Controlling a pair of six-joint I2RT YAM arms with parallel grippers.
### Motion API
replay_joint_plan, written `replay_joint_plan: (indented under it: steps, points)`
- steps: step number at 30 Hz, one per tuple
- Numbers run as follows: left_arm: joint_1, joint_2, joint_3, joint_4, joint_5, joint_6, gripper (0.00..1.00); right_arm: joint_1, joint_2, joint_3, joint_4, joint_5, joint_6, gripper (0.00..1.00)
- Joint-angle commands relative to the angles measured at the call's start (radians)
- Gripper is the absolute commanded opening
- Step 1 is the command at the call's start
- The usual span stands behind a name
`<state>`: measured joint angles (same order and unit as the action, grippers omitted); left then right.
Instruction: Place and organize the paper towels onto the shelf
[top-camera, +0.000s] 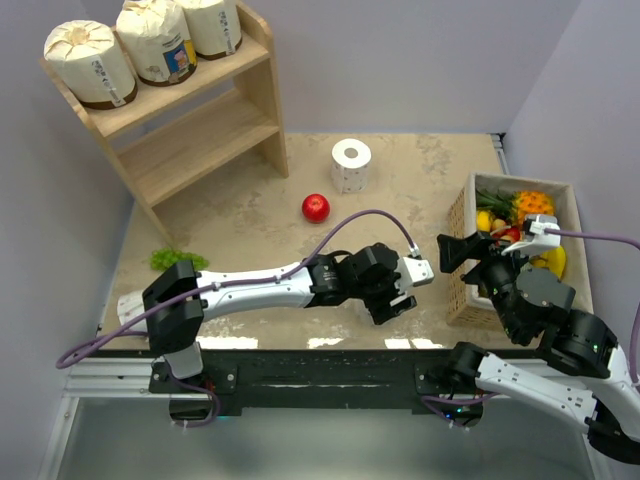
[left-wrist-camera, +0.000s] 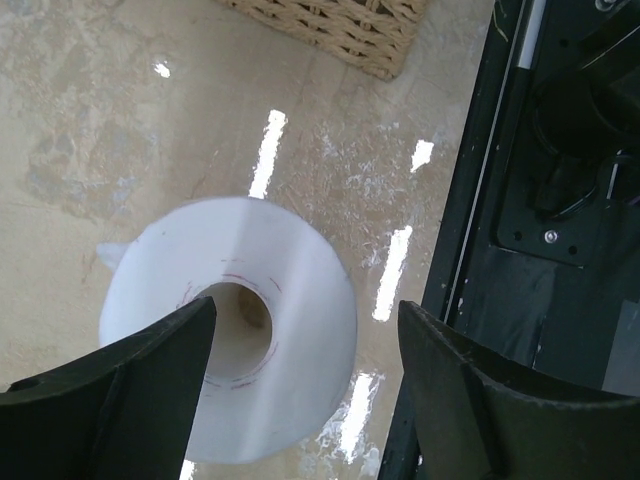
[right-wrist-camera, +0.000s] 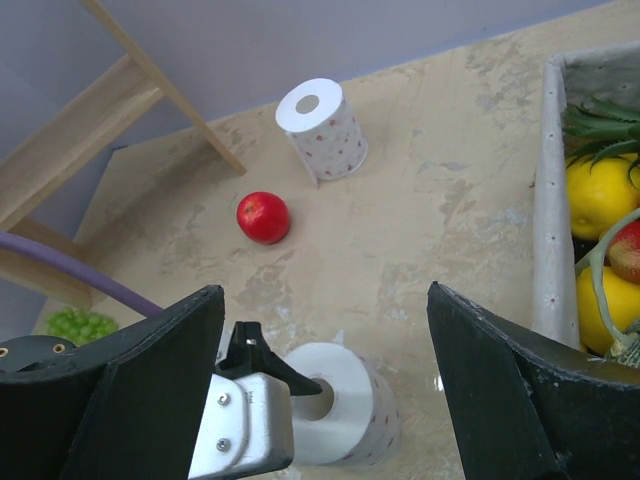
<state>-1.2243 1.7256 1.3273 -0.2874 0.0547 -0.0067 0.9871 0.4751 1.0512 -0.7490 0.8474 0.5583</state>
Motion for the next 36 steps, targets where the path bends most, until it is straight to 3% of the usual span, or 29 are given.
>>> replay_joint_plan:
  steps: [1,10,17,26,36]
  points:
    - [-0.004,0.02,0.03,-0.024,-0.025,-0.016,0.76,-0.002,-0.003,0.03,0.008,0.032,0.011,0.86]
    - [-0.004,0.035,0.003,-0.03,-0.082,-0.015,0.7,-0.002,0.01,0.021,0.011,0.022,0.017,0.86]
    - [-0.004,0.023,-0.016,-0.019,-0.096,-0.01,0.58,-0.002,0.007,0.018,0.016,0.021,0.012,0.86]
    - [-0.004,0.048,0.003,-0.048,-0.095,0.001,0.64,-0.002,-0.004,0.01,0.019,0.019,0.006,0.86]
    - [-0.004,0.019,0.01,-0.062,-0.131,0.001,0.43,-0.002,-0.018,0.004,0.02,0.019,0.002,0.86]
